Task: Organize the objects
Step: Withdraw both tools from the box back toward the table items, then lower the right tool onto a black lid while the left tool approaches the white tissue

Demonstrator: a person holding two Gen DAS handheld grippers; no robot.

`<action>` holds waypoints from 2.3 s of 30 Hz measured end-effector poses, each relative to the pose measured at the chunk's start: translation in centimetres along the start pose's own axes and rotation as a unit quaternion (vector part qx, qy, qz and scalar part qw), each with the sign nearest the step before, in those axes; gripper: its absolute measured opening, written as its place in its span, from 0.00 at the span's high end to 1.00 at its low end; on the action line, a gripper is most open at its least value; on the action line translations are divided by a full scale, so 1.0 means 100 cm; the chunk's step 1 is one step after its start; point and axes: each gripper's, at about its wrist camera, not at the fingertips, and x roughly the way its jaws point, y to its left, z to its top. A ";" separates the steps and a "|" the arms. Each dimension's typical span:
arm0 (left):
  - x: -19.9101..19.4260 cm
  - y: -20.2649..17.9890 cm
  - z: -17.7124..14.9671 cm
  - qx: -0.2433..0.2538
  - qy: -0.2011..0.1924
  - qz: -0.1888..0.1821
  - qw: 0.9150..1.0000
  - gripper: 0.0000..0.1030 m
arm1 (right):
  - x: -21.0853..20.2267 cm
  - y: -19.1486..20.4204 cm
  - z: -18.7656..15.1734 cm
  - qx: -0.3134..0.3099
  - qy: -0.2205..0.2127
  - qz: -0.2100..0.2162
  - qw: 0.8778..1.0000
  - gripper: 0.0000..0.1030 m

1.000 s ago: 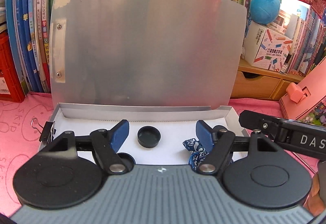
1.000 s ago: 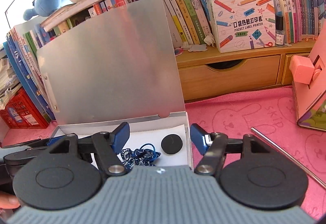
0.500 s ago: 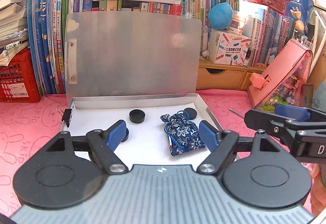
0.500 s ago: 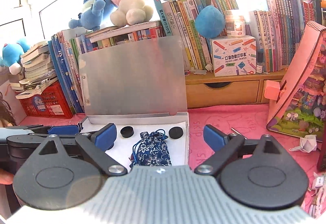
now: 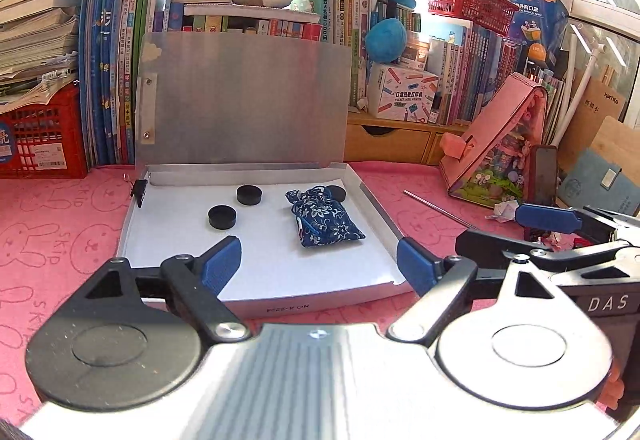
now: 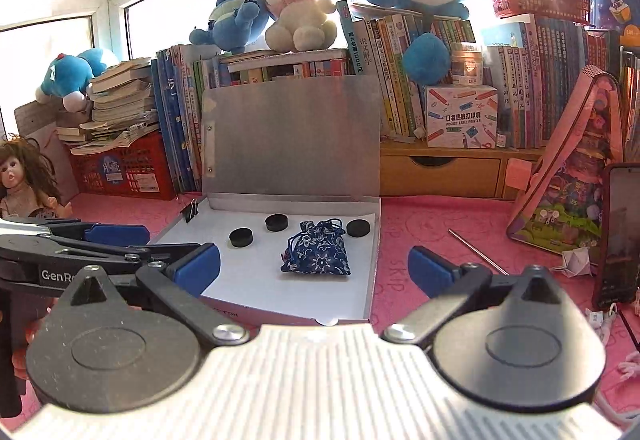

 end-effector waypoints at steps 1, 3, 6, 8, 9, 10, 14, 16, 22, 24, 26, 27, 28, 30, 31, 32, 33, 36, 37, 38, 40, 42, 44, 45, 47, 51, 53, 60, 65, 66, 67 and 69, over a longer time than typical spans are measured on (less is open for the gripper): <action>-0.003 0.000 -0.003 -0.001 -0.001 -0.001 1.000 0.13 | -0.003 0.001 -0.003 -0.003 0.000 0.000 1.000 0.00; -0.010 -0.001 -0.010 -0.002 -0.001 0.001 1.000 0.13 | -0.008 0.003 -0.010 -0.008 0.001 -0.001 1.000 0.00; -0.020 -0.001 -0.021 -0.004 -0.001 -0.001 1.000 0.12 | -0.015 0.005 -0.020 -0.014 0.002 -0.005 1.000 0.00; -0.026 -0.001 -0.028 -0.007 -0.003 -0.002 1.000 0.12 | -0.020 0.007 -0.027 -0.018 0.002 -0.005 1.000 0.00; -0.029 0.000 -0.030 -0.008 -0.003 -0.004 1.000 0.11 | -0.022 0.008 -0.029 -0.020 0.002 -0.005 1.000 0.00; -0.032 0.000 -0.034 -0.009 -0.004 -0.005 1.000 0.11 | -0.024 0.010 -0.033 -0.022 0.002 -0.006 1.000 0.00; -0.044 0.000 -0.046 -0.006 -0.009 -0.004 1.000 0.10 | -0.034 0.013 -0.043 -0.023 -0.001 -0.006 1.000 0.00; -0.050 -0.001 -0.052 -0.003 -0.013 0.002 1.000 0.10 | -0.038 0.013 -0.048 -0.019 0.002 -0.003 1.000 0.00; -0.067 0.000 -0.072 0.001 -0.019 0.011 1.000 0.10 | -0.046 0.017 -0.066 -0.007 0.011 0.004 1.000 0.00; -0.072 -0.001 -0.080 0.008 -0.019 0.016 1.000 0.10 | -0.050 0.020 -0.073 -0.006 0.013 0.008 1.000 0.00; -0.079 -0.003 -0.090 0.018 -0.023 0.023 0.999 0.09 | -0.053 0.024 -0.080 -0.007 0.015 0.012 1.000 0.00; -0.082 -0.004 -0.095 0.022 -0.025 0.025 0.999 0.09 | -0.055 0.026 -0.084 -0.007 0.015 0.014 1.000 0.00; -0.084 -0.004 -0.099 0.025 -0.026 0.027 0.999 0.09 | -0.058 0.028 -0.087 -0.007 0.016 0.017 1.000 0.00; -0.089 -0.005 -0.109 0.026 -0.025 0.029 0.999 0.09 | -0.062 0.032 -0.093 -0.007 0.014 0.023 1.000 0.00; -0.091 -0.004 -0.113 0.024 -0.023 0.029 0.999 0.09 | -0.064 0.035 -0.096 -0.008 0.013 0.028 0.999 0.00; -0.093 -0.004 -0.117 0.020 -0.021 0.029 0.999 0.10 | -0.067 0.038 -0.099 -0.011 0.012 0.035 0.999 0.00; -0.094 -0.003 -0.121 0.016 -0.018 0.029 0.999 0.10 | -0.071 0.041 -0.103 -0.014 0.010 0.040 0.999 0.00; -0.096 -0.002 -0.133 0.011 -0.010 0.029 0.999 0.10 | -0.079 0.053 -0.113 -0.035 0.009 0.050 0.998 0.00; -0.096 -0.001 -0.136 0.011 -0.008 0.030 0.999 0.10 | -0.080 0.057 -0.117 -0.045 0.011 0.051 0.998 0.00; -0.096 -0.001 -0.139 0.012 -0.006 0.031 0.999 0.09 | -0.081 0.062 -0.121 -0.054 0.014 0.052 0.997 0.01; -0.095 -0.001 -0.144 0.012 -0.003 0.035 0.999 0.10 | -0.081 0.070 -0.128 -0.074 0.024 0.054 0.996 0.03; -0.096 -0.001 -0.147 0.015 -0.006 0.036 0.999 0.13 | -0.081 0.077 -0.135 -0.091 0.032 0.056 0.994 0.04; -0.096 -0.003 -0.148 0.017 -0.008 0.033 0.999 0.19 | -0.082 0.082 -0.141 -0.097 0.038 0.062 0.993 0.04; -0.096 -0.004 -0.149 0.017 -0.007 0.033 0.999 0.24 | -0.082 0.083 -0.144 -0.097 0.042 0.064 0.992 0.05; -0.095 -0.005 -0.150 0.018 -0.003 0.034 0.999 0.34 | -0.082 0.084 -0.149 -0.095 0.049 0.068 0.992 0.07; -0.091 -0.007 -0.153 0.017 0.009 0.028 0.999 0.42 | -0.081 0.085 -0.157 -0.091 0.060 0.066 0.992 0.09; -0.089 -0.006 -0.155 0.015 0.009 0.034 0.999 0.42 | -0.080 0.085 -0.160 -0.089 0.064 0.065 0.992 0.11; -0.089 -0.012 -0.163 0.050 0.002 0.062 0.997 0.40 | -0.080 0.088 -0.166 -0.094 0.066 0.065 0.991 0.19; -0.086 -0.011 -0.164 0.044 0.007 0.059 0.997 0.40 | -0.079 0.089 -0.169 -0.088 0.066 0.066 0.992 0.24; -0.084 -0.011 -0.164 0.040 0.007 0.059 0.997 0.40 | -0.080 0.089 -0.169 -0.085 0.066 0.066 0.992 0.24; -0.082 -0.011 -0.163 0.038 0.008 0.058 0.998 0.40 | -0.080 0.089 -0.170 -0.084 0.065 0.066 0.992 0.24; -0.079 -0.014 -0.163 0.035 0.009 0.059 0.998 0.34 | -0.080 0.089 -0.170 -0.082 0.064 0.063 0.993 0.24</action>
